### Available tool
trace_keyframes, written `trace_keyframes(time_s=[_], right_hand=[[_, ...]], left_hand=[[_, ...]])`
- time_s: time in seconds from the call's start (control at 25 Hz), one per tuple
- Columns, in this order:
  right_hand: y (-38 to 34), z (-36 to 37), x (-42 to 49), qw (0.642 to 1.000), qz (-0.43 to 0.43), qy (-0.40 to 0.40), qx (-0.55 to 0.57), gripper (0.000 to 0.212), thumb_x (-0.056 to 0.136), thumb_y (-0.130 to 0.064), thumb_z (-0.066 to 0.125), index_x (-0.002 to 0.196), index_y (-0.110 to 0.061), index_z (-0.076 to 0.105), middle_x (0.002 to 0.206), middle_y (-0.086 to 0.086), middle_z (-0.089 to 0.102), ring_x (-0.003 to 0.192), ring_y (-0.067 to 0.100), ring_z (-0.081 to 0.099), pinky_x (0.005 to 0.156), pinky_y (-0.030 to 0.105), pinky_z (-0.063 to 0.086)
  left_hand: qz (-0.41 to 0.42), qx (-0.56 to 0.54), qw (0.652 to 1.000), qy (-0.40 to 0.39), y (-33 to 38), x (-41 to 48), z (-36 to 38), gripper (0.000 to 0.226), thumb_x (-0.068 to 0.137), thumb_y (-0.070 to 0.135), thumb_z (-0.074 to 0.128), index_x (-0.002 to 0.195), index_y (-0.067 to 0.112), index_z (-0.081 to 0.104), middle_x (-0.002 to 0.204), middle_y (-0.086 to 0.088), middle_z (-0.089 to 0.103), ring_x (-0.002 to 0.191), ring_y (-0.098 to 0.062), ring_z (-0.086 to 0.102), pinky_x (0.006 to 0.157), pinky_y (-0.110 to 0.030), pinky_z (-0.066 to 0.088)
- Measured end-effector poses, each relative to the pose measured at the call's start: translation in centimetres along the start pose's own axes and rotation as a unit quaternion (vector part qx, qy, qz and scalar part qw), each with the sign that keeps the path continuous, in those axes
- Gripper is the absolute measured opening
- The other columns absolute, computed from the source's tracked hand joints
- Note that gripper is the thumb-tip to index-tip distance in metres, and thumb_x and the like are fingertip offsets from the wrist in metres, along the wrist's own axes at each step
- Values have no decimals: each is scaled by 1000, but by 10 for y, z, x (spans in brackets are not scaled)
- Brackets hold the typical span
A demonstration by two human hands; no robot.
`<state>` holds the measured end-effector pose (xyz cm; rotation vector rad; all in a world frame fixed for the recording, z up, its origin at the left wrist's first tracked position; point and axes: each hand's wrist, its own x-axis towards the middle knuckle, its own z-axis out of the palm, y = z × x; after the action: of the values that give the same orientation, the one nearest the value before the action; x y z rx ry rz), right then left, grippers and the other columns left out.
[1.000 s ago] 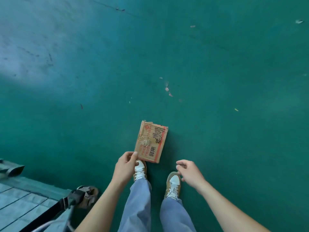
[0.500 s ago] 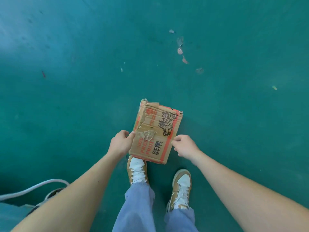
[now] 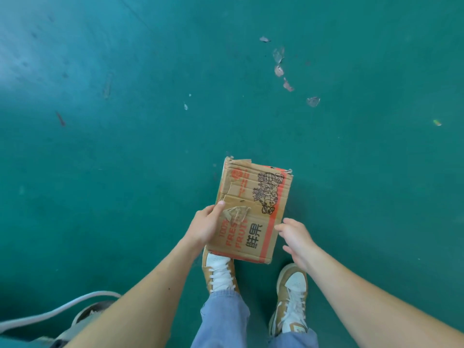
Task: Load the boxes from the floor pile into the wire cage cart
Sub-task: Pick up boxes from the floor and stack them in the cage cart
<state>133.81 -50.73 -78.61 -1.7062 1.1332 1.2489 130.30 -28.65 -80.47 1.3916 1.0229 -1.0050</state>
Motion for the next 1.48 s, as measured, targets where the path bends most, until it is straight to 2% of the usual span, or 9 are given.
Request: trace_keyframes(time_s=[0.08,0.2,0.44,0.68,0.88,1.04,1.16,1.32,1.48], right_hand=[[-4,-4,-19,1000,-17,-2,2,13,104,-9,48,109,-16,57,106,-8,61,109,17,50,114,45,34],[-4,-9,-40,999,-46,0,8,25,104,-11,47,91,-29,60,96,-17,62,97,9,54,99,39,37],[-13,-33,-134,990,-66,-29,122,28,102,-23,54,129,-29,48,118,2,70,115,23,62,106,59,43],[-45,-65,-270,987,-135,-63,53,48,101,-29,57,145,-38,42,127,-4,68,119,21,63,107,55,44],[-63,-90,-395,980,-182,-74,16,51,95,-38,62,144,-38,47,125,-7,69,118,18,63,108,51,42],[-62,-105,-496,969,-217,-120,14,79,73,-72,66,145,-52,42,146,-19,53,140,17,41,116,69,17],[-58,-104,-542,956,-250,-155,5,104,53,-84,73,147,-52,40,140,-21,58,136,16,47,115,64,26],[-61,-104,-602,935,-297,-164,-107,82,77,-63,74,148,-50,37,137,-14,62,123,13,61,87,55,55],[-68,-98,-654,887,-393,-130,-204,55,93,-42,69,141,-44,44,123,-15,68,104,5,68,72,33,57]], left_hand=[[8,-10,1000,0,6,-15,-6,51,102,58,42,133,23,63,124,5,69,104,-8,59,93,-33,36],[26,-35,998,34,9,-38,-13,35,101,51,49,121,26,63,118,5,69,98,-5,62,83,-30,45],[38,-106,993,19,35,-134,-29,17,100,47,52,111,36,58,107,2,72,94,-17,66,78,-39,50],[27,-185,977,100,73,-246,-36,28,97,42,57,109,19,68,110,-1,74,97,-16,69,84,-39,55],[-3,-252,966,64,91,-367,-49,37,99,47,53,107,17,73,99,-1,76,83,-18,67,69,-30,46],[56,-318,946,15,93,-463,-75,65,93,76,38,110,25,74,103,3,76,97,-21,68,89,-39,50],[102,-356,929,-17,93,-509,-75,76,85,84,41,124,26,71,117,-7,75,110,-28,71,102,-50,52],[147,-333,931,24,86,-566,-80,78,72,89,53,117,29,72,110,-6,77,103,-28,74,95,-53,56],[237,-275,929,73,71,-620,-95,64,61,78,69,112,40,71,106,12,77,105,-14,69,86,-48,56]])
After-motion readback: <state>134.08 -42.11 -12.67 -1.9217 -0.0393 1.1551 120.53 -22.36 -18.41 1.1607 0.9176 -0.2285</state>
